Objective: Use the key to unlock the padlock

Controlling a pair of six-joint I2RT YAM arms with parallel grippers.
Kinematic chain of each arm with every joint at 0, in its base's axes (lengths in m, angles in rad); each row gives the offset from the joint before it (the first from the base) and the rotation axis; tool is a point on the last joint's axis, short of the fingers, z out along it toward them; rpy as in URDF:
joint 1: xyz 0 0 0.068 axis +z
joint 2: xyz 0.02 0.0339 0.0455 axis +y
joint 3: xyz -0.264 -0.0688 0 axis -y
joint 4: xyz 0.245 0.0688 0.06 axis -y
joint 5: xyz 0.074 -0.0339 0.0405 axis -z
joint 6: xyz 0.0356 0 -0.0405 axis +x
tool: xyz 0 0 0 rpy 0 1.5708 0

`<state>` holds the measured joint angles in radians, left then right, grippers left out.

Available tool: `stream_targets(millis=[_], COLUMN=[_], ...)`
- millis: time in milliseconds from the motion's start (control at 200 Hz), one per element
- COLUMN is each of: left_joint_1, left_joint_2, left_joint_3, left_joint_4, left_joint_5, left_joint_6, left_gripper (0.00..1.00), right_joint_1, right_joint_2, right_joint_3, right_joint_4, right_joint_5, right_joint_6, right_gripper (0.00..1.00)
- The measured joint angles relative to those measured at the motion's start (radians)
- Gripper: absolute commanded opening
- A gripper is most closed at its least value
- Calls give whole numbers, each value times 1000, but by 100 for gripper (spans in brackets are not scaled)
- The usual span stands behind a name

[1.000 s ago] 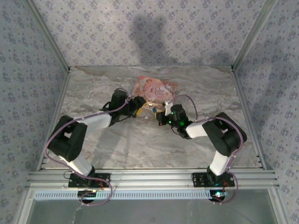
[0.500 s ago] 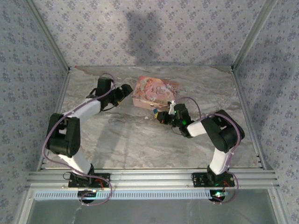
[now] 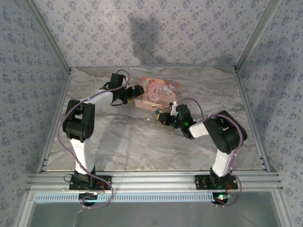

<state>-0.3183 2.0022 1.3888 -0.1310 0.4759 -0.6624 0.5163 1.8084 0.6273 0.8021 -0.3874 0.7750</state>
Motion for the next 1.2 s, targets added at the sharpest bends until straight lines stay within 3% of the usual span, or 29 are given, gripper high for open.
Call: stream_targets(millis=[70,130,275,804,1199], left_joint_1=[-10,-9,-9,-12,-32], left_joint_2=[19,27,27,-31,-130], left_joint_3=[12,12,11,-106,-222], left_joint_4=[-1,0,3,101,118], left_joint_5=[2,7,9,-26,-77], left_joint_6=[6,6,15,27,21], left_gripper=[78,73,68,67,67], right_joint_1=[0,-1,-4,-64,-165], right_joint_2=[0,0,0,-84,-72], right_joint_3=[0,0,4,5,66], right_joint_4=[-1,-4,-16,-170,-144], right_joint_5=[0,0,5,5,-105], right_joint_6=[0,-1,-9,-152,-269], right_gripper=[0,8,15,45,52])
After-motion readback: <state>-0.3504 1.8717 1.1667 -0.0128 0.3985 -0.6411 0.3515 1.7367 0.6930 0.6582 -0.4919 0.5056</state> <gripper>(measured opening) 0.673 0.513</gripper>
